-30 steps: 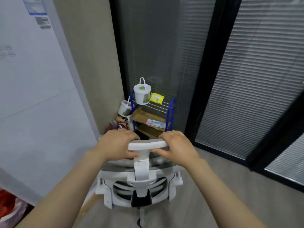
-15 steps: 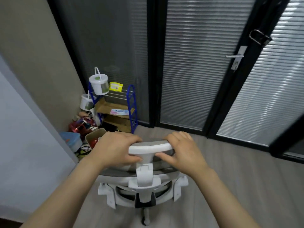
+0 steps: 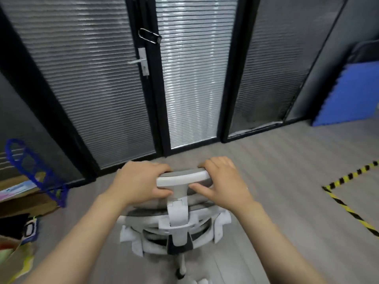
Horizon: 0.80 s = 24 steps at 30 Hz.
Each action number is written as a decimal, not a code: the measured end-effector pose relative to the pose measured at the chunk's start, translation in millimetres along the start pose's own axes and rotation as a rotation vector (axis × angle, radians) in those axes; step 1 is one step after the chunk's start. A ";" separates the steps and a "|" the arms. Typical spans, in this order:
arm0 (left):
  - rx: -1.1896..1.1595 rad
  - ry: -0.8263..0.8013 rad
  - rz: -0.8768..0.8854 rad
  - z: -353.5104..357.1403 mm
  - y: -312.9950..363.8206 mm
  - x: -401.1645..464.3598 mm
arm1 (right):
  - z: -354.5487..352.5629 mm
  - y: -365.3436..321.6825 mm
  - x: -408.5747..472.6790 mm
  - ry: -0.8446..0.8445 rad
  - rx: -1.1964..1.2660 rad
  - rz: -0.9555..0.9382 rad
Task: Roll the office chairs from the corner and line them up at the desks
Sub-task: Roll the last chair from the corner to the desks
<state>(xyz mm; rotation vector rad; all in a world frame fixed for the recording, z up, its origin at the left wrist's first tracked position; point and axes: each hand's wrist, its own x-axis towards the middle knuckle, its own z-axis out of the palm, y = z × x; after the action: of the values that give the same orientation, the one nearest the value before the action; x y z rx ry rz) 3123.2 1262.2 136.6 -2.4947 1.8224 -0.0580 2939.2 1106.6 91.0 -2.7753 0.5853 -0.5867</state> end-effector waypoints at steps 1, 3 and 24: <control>-0.008 -0.003 0.042 -2.9 15.0 19.2 | -8.1 16.0 -6.6 0.023 -0.014 0.047; -0.023 -0.007 0.125 -6.7 48.4 60.5 | -24.7 50.7 -21.2 0.077 -0.041 0.145; -0.051 0.033 0.975 -29.1 535.1 420.2 | -224.5 423.7 -203.9 0.358 -0.311 1.093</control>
<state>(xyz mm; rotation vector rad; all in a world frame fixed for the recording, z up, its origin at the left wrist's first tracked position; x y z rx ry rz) 2740.6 698.9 131.4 -1.3705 2.8212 -0.0093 2530.5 783.4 90.0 -2.0571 2.1738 -0.7218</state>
